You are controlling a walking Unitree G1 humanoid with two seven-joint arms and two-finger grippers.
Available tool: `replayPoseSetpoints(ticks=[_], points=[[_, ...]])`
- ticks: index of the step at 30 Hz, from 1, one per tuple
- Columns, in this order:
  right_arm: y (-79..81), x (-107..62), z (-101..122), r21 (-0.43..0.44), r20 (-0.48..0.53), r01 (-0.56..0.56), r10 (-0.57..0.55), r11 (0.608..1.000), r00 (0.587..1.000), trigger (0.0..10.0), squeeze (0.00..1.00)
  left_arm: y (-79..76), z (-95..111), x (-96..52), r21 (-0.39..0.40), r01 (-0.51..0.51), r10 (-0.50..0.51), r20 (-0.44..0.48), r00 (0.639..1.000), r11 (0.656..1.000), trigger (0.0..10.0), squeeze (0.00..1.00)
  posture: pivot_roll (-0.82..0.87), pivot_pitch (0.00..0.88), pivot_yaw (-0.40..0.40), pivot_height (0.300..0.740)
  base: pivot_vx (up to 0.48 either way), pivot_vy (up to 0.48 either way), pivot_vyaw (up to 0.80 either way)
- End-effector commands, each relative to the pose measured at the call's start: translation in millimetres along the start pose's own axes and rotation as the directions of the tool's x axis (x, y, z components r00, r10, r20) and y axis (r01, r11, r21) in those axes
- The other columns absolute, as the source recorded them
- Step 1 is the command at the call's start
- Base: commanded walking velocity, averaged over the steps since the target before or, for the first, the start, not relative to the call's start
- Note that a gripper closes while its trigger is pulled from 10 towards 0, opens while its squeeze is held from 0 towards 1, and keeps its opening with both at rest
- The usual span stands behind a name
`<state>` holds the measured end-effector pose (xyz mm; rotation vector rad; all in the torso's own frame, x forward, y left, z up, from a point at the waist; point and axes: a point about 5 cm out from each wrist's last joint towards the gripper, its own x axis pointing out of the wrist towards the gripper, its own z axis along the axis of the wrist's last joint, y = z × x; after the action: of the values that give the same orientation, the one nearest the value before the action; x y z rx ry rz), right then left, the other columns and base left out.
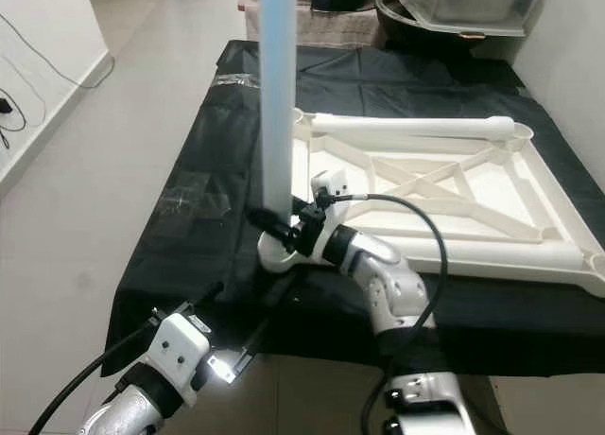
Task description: Building children table
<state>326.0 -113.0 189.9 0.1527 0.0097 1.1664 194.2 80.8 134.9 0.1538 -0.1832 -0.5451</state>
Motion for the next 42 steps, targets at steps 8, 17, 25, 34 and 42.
replayPoseSetpoints(ticks=[8, 17, 25, 34, 42], points=[[20.5, 42.8, -25, 0.005, -0.11, -0.238, 0.237, 0.971, 0.965, 0.0, 0.0, -2.6, -5, -3.4, -0.005, 0.006, -0.006, -0.03, 1.0, 1.0, 10.0, 0.0, 0.11, 0.161, -0.049, 0.74, 0.0, 0.0, 0.0], [-12.5, 41.7, -12, -0.123, 0.016, 0.328, -0.329, 0.936, 0.944, 0.0, 0.0, -2.2, -5, -3.5, -0.006, 0.002, -0.002, -0.028, 1.0, 1.0, 10.0, 0.0, 0.09, 0.16, -0.048, 0.74, 0.0, 0.0, 0.0], [-25.5, -17.4, -10, -0.01, 0.137, 0.957, -0.948, 0.289, 0.288, 0.0, 0.0, -1.6, -6, -2.9, -0.008, 0.007, -0.007, -0.031, 0.999, 1.0, 10.0, 0.0, 0.09, 0.159, -0.043, 0.74, 0.0, 0.0, 0.0], [-3.7, -1.7, -22, 0.105, 0.124, 0.978, -0.978, 0.182, 0.169, 0.0, 0.0, -1.3, -6, -2.3, -0.005, 0.007, -0.007, -0.032, 0.999, 1.0, 10.0, 0.0, 0.09, 0.16, -0.048, 0.74, 0.0, 0.0, 0.0], [-3.5, 18.6, -16, 0.064, 0.206, 0.886, -0.875, 0.459, 0.438, 10.0, 1.0, -1.3, -7, -2.1, -0.005, 0.005, -0.006, -0.033, 0.999, 1.0, 10.0, 0.0, 0.09, 0.16, -0.048, 0.74, 0.0, 0.0, 0.0]])
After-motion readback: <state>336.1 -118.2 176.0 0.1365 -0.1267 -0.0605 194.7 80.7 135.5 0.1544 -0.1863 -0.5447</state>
